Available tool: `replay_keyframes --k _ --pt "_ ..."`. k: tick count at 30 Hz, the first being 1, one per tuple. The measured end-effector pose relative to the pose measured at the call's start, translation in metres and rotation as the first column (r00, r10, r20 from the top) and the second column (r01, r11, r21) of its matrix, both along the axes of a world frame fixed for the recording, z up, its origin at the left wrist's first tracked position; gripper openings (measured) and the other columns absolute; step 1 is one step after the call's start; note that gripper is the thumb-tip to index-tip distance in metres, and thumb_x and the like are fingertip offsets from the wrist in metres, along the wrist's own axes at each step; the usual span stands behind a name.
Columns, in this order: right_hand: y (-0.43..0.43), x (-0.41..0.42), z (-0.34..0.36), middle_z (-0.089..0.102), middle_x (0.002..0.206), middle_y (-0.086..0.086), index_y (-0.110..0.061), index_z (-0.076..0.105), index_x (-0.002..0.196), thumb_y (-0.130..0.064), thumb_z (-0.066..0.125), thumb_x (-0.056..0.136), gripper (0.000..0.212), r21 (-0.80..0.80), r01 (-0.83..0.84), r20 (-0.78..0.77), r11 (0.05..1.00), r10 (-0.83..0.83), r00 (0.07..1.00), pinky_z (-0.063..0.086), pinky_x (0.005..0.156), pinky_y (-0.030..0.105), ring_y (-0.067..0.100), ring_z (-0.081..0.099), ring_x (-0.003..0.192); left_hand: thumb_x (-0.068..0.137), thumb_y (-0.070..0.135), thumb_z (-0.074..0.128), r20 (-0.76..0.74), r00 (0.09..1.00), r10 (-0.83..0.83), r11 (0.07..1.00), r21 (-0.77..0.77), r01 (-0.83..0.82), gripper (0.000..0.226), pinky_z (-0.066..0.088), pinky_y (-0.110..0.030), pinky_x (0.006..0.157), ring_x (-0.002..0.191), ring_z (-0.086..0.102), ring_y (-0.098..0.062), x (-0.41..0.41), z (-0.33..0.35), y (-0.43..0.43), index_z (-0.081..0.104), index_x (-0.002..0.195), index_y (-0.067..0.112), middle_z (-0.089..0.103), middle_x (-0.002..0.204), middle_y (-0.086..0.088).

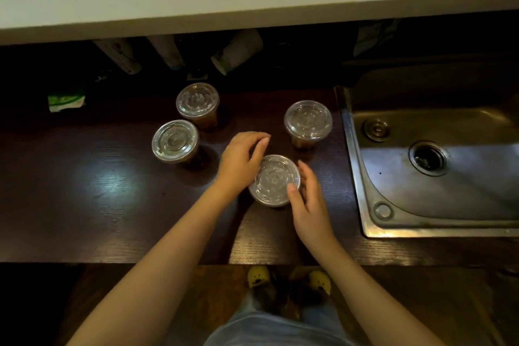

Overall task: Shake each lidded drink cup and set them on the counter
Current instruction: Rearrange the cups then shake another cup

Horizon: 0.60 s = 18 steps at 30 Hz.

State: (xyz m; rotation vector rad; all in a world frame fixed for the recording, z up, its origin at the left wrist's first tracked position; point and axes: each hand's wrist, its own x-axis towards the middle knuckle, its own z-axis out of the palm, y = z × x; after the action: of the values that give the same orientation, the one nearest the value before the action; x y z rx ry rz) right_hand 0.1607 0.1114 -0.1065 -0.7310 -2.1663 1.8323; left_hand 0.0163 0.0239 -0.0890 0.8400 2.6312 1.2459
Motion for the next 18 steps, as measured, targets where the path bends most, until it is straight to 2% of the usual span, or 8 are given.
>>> replay_keyframes --k 3,4,6,8,11,14,18 --pt "0.02 -0.01 0.009 0.028 0.145 -0.016 -0.03 0.026 0.144 -0.035 0.033 0.097 0.047 0.295 -0.147 -0.021 0.944 0.16 0.987 0.019 0.111 0.015 -0.002 0.022 0.136 0.095 0.028 0.039 -0.161 0.977 0.141 0.989 0.072 -0.131 0.038 0.037 -0.021 0.1 0.115 0.054 -0.015 0.021 0.001 -0.007 0.063 0.118 0.009 0.063 0.12 -0.004" --pt "0.027 -0.016 0.011 0.026 0.146 -0.015 -0.026 0.028 0.144 -0.036 0.03 0.097 0.048 0.386 -0.21 -0.026 0.898 0.239 0.971 0.015 0.112 0.013 -0.002 0.019 0.137 0.096 0.026 0.038 -0.164 0.973 0.161 0.985 0.086 -0.149 0.039 0.033 -0.02 0.103 0.12 0.05 -0.015 0.033 0.0 -0.008 0.06 0.122 0.008 0.06 0.126 -0.005" --pt "0.037 -0.028 0.008 0.027 0.149 -0.01 -0.017 0.032 0.144 -0.036 0.026 0.097 0.051 0.498 -0.34 -0.009 0.798 0.396 0.918 0.012 0.116 0.018 0.003 0.018 0.141 0.097 0.029 0.033 -0.116 0.981 0.156 0.988 0.032 -0.153 0.044 0.023 -0.017 0.11 0.131 0.037 -0.01 0.056 -0.005 -0.006 0.05 0.133 0.009 0.048 0.14 -0.003" --pt "0.041 -0.035 0.0 0.029 0.149 -0.008 -0.015 0.032 0.144 -0.033 0.027 0.097 0.05 0.478 -0.416 -0.005 0.774 0.476 0.88 0.017 0.117 0.024 0.005 0.02 0.142 0.097 0.036 0.026 -0.028 0.987 0.158 0.987 -0.022 -0.159 0.052 0.013 -0.012 0.112 0.136 0.027 -0.006 0.072 -0.013 -0.003 0.041 0.14 0.011 0.038 0.149 -0.001" --pt "0.04 -0.038 -0.007 0.033 0.146 -0.008 -0.014 0.036 0.142 -0.024 0.032 0.098 0.045 0.358 -0.411 -0.06 0.838 0.46 0.886 0.022 0.114 0.021 0.0 0.027 0.138 0.095 0.039 0.022 0.039 0.979 0.202 0.979 0.004 -0.203 0.057 0.011 -0.001 0.105 0.135 0.031 -0.008 0.072 -0.018 0.0 0.041 0.14 0.01 0.04 0.147 -0.002" --pt "0.039 -0.039 -0.009 0.036 0.143 -0.008 -0.013 0.038 0.141 -0.02 0.033 0.098 0.044 0.308 -0.393 -0.088 0.866 0.437 0.895 0.026 0.11 0.015 -0.006 0.032 0.132 0.095 0.037 0.022 0.031 0.984 0.177 0.984 0.009 -0.177 0.056 0.012 -0.001 0.105 0.132 0.03 -0.004 0.071 -0.017 0.0 0.04 0.14 0.008 0.042 0.145 -0.004" --pt "0.041 -0.04 -0.01 0.037 0.145 -0.003 -0.013 0.035 0.142 -0.025 0.03 0.098 0.046 0.289 -0.427 -0.09 0.857 0.468 0.879 0.029 0.11 0.018 -0.001 0.035 0.132 0.095 0.037 0.021 0.04 0.984 0.176 0.984 0.007 -0.177 0.057 0.014 -0.002 0.106 0.132 0.03 -0.004 0.072 -0.018 0.001 0.038 0.141 0.008 0.042 0.145 -0.004"
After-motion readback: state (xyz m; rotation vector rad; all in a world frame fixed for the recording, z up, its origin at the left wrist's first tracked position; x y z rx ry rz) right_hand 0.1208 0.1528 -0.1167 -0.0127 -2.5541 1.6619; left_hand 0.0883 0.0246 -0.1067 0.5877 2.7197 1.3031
